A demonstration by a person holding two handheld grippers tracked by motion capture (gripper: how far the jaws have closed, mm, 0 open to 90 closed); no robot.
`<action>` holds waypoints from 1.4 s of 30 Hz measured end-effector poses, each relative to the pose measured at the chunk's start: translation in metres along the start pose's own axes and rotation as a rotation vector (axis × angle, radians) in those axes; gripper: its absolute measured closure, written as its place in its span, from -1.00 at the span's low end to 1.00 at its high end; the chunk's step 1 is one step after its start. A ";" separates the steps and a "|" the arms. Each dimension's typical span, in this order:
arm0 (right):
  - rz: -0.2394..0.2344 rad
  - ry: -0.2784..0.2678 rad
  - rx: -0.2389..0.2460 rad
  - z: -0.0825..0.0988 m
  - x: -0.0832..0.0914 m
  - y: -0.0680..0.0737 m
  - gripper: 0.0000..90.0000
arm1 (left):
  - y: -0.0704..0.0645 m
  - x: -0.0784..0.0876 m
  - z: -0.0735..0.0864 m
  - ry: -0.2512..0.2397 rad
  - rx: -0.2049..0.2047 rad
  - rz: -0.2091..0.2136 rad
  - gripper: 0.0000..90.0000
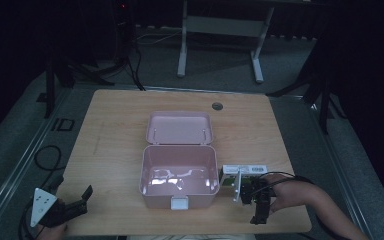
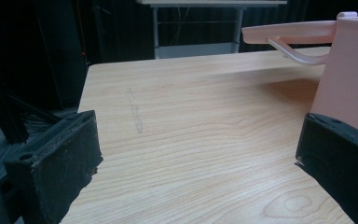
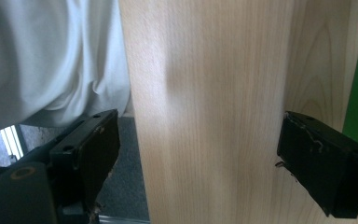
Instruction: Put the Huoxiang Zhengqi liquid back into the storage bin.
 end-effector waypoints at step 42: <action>0.107 -0.061 0.065 -0.018 0.078 -0.051 -0.48 | 0.000 0.000 0.000 0.001 0.005 0.018 -1.00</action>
Point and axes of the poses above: each handheld gripper's, and its own axes: x roughly backward along the jaws, z roughly out of its underside, y roughly to its left, the point moved 4 cm from there along -x, roughly forward along the jaws, and after that the axes turned 9 degrees about -y, right-handed, at the moved point
